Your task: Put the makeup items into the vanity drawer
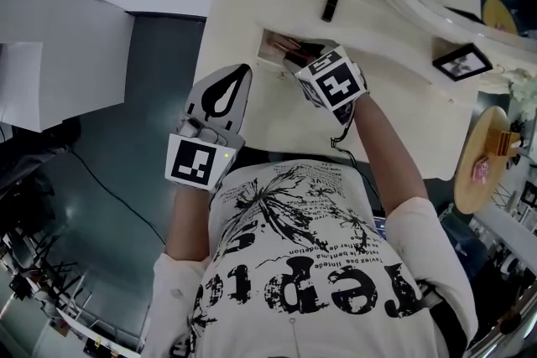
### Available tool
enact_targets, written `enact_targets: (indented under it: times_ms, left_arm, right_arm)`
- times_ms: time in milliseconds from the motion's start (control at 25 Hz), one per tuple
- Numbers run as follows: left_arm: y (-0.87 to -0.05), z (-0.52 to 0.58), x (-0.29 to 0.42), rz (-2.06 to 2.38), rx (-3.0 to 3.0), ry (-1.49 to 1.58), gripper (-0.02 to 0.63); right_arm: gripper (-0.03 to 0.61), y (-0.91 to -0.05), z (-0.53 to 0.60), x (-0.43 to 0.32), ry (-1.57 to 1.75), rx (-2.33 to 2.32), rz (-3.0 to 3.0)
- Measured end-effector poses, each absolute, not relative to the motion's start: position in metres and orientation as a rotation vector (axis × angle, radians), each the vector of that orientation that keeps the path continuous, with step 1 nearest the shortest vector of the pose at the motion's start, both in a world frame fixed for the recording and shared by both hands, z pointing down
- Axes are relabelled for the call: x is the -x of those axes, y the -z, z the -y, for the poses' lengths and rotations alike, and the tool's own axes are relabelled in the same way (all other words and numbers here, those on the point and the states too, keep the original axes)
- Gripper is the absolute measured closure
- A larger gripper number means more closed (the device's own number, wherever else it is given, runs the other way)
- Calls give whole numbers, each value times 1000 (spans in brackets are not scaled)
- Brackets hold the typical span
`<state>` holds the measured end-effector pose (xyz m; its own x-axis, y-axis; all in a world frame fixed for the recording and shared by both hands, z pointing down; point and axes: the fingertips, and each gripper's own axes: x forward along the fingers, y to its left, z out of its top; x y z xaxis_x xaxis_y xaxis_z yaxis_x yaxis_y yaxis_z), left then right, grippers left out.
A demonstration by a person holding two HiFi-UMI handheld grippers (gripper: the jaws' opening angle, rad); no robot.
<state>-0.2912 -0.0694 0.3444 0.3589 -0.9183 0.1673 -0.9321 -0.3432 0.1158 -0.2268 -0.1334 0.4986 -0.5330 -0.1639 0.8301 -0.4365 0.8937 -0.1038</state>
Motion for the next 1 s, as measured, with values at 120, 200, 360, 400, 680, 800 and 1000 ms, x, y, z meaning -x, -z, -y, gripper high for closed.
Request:
enact_targets:
  times_ms: [120, 200, 360, 400, 680, 800, 1000]
  left_arm:
    - [-349, 70, 291, 1653, -2434, -140, 601]
    - [-350, 69, 288, 1631, -2447, -166, 601]
    - [-343, 68, 278, 1602, -2486, -196, 601]
    - [-340, 68, 275, 1597, -2498, -197, 601]
    - [-313, 76, 242, 1545, -2600, -177, 601]
    - [-302, 81, 226, 1514, -2646, -167, 601]
    - [-288, 84, 202, 1471, -2696, -162, 601]
  right_arm:
    - [341, -497, 132, 225, -415, -436, 2139]
    - [339, -490, 131, 221, -417, -457, 2155]
    - [347, -465, 128, 210, -436, -511, 2233]
    - [356, -457, 128, 206, -442, -532, 2259]
    - [476, -387, 137, 164, -394, -782, 2469]
    - [558, -356, 141, 137, -338, -933, 2528]
    - [565, -314, 135, 97, -212, -1072, 2620]
